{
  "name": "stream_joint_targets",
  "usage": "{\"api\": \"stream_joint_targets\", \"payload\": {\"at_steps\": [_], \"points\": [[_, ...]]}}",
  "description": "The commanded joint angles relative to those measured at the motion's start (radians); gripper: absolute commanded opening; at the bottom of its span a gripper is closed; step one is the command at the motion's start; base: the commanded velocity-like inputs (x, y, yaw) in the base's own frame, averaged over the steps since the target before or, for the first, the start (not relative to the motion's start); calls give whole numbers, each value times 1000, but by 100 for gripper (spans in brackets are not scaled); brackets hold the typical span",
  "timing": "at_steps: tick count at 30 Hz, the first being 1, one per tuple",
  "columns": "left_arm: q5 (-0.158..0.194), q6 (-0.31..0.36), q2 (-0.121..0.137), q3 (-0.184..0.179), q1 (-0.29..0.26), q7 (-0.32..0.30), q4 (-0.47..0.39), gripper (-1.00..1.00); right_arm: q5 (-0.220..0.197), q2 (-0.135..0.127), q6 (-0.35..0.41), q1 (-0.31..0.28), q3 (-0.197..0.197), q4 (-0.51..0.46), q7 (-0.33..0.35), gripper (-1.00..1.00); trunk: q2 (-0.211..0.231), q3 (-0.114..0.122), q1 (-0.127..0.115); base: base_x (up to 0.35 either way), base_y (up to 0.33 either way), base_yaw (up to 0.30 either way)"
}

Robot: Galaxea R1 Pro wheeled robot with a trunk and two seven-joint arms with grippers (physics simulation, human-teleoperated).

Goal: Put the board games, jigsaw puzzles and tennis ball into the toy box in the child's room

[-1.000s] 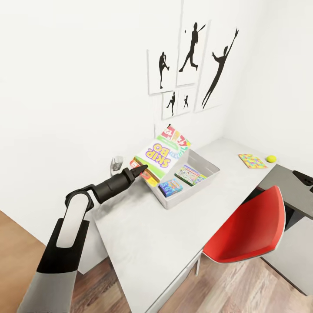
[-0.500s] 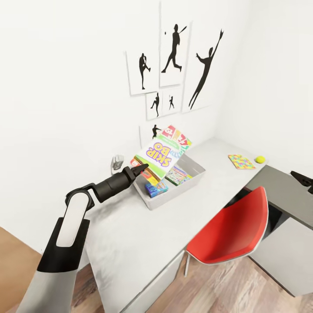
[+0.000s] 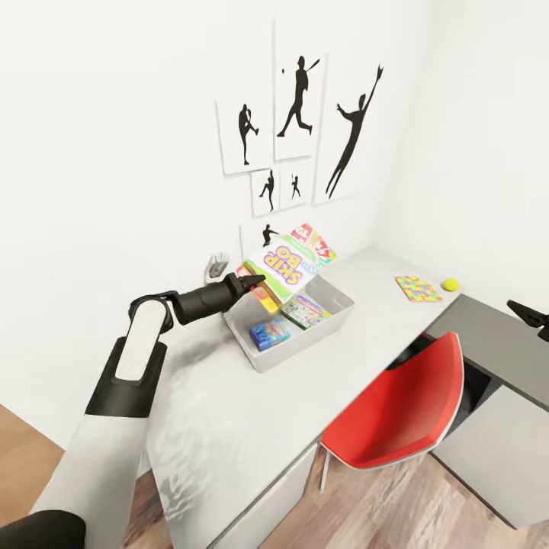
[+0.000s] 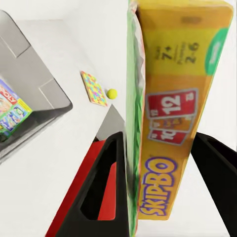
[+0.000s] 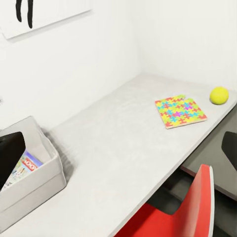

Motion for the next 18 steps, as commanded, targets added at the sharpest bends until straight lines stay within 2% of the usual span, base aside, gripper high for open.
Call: {"api": "stream_joint_targets", "payload": {"at_steps": [1,2,7,11,18], "points": [[18,27,1,1,-35,16,39,-100,-1,0,7,-1,-1,0,3,100,-2,0,1,0,-2,0],[23,48,3,13,-63,22,75,-100,-1,0,7,-1,1,0,3,100,-2,1,1,0,-1,0],[46,68,6,60,-72,27,102,-100,-1,-1,7,-1,4,0,3,100,-2,9,1,0,0,0],[39,70,6,63,-69,30,103,-100,-1,-3,8,-1,5,0,3,100,-2,16,1,23,-42,0],[31,73,6,62,-70,32,111,-100,-1,-2,8,-1,5,0,3,100,-2,27,1,151,-266,0]]}}
